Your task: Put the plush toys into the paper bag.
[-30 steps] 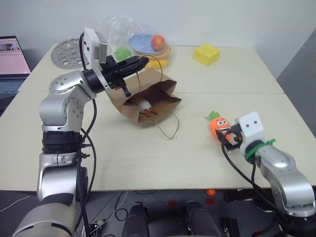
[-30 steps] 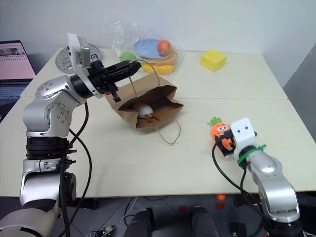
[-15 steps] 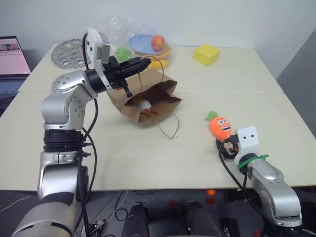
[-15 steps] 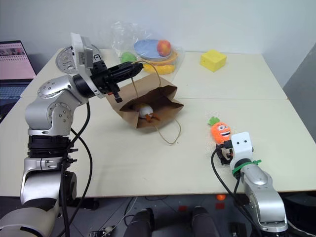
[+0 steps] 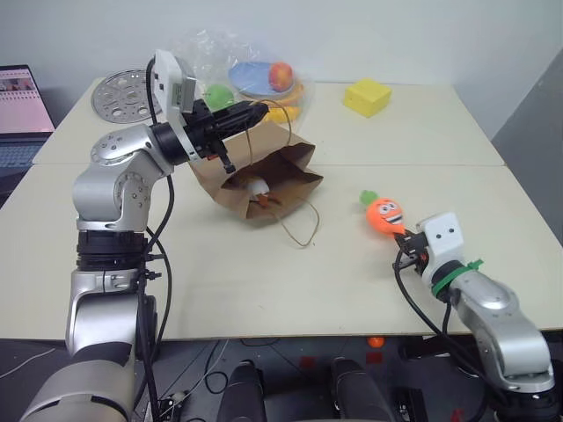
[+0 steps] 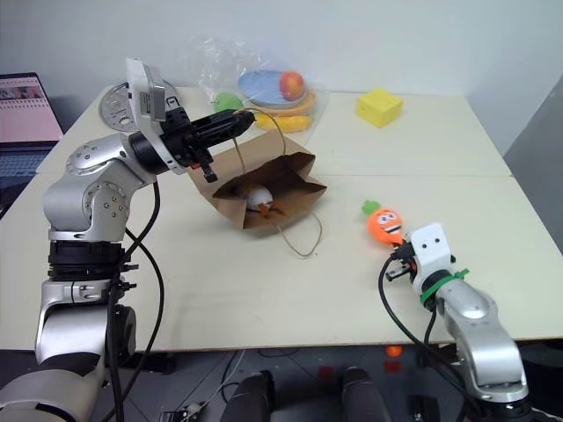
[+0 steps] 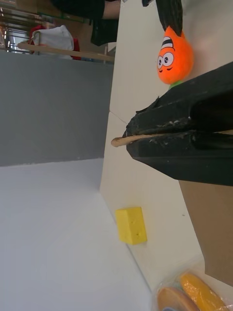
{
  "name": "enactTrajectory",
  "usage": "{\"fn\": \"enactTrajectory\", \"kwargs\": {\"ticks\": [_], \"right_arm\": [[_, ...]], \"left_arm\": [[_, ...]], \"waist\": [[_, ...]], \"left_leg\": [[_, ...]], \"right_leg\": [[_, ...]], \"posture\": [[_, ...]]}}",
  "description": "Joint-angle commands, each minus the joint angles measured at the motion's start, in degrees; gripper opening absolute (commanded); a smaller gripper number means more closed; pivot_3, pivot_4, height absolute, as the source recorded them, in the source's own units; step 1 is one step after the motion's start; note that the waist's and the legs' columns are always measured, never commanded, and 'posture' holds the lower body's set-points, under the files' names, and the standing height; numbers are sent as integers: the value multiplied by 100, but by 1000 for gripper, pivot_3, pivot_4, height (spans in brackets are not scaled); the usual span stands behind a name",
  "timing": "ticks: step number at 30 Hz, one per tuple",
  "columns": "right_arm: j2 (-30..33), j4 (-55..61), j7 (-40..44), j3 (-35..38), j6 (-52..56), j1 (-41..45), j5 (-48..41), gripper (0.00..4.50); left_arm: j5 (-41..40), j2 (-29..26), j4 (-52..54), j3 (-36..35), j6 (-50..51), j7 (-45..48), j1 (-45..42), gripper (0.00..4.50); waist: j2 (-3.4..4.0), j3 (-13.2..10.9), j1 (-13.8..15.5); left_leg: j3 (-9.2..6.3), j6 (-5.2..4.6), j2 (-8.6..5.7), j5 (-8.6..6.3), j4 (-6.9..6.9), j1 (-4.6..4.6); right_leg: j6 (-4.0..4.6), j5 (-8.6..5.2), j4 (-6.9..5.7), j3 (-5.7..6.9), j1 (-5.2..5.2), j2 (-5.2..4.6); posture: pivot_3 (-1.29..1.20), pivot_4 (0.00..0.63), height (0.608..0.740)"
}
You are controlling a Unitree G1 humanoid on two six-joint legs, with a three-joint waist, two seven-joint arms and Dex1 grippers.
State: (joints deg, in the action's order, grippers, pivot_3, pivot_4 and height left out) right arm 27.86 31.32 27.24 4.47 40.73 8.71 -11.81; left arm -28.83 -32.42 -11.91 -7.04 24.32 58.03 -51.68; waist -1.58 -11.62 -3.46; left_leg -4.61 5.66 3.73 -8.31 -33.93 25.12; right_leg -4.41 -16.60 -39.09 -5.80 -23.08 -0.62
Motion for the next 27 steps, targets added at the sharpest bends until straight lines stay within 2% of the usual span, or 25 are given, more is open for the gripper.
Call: {"fn": "enactTrajectory", "kwargs": {"ticks": [1,4,6,9,13,17,27], "right_arm": [[52,154,548,-84,256,763,-719,13],[-25,-17,576,-327,605,1299,-937,13],[-335,-437,382,-715,632,1781,-794,13],[-484,-671,306,-876,632,2012,-728,13],[-770,-1695,177,-1732,344,2669,-116,13],[-1350,-2744,-219,-1688,50,3259,111,13],[-2328,-5521,-391,-1547,-1173,4561,485,13]], "left_arm": [[-3,-76,97,-68,-95,11,-151,0],[11,-53,75,-43,-113,16,-185,0],[37,-30,52,-3,-146,35,-222,0],[65,-15,4,15,-179,56,-254,0],[38,-18,110,10,-134,48,-206,0],[7,-68,165,-46,-113,58,-117,0],[-1,-67,244,-17,-79,77,-80,0]], "waist": [[0,0,-2],[0,0,7],[-2,1,12],[-1,0,36],[-2,1,20],[-1,0,14],[0,0,10]], "left_leg": [[-1,0,0,0,0,-4],[-3,0,1,0,1,-8],[-5,0,0,0,2,-7],[-5,0,-1,0,3,-5],[-4,0,-1,0,3,-2],[-5,0,1,0,3,-3],[-6,0,1,0,14,0]], "right_leg": [[0,0,-1,0,3,0],[0,0,-1,3,9,1],[4,3,0,5,9,1],[23,14,1,6,8,0],[23,15,2,6,5,-1],[23,15,-4,7,0,2],[24,16,-3,11,-5,1]], "posture": [[0,150,740],[0,150,740],[0,150,740],[0,150,740],[0,150,740],[0,150,740],[0,150,740]]}}
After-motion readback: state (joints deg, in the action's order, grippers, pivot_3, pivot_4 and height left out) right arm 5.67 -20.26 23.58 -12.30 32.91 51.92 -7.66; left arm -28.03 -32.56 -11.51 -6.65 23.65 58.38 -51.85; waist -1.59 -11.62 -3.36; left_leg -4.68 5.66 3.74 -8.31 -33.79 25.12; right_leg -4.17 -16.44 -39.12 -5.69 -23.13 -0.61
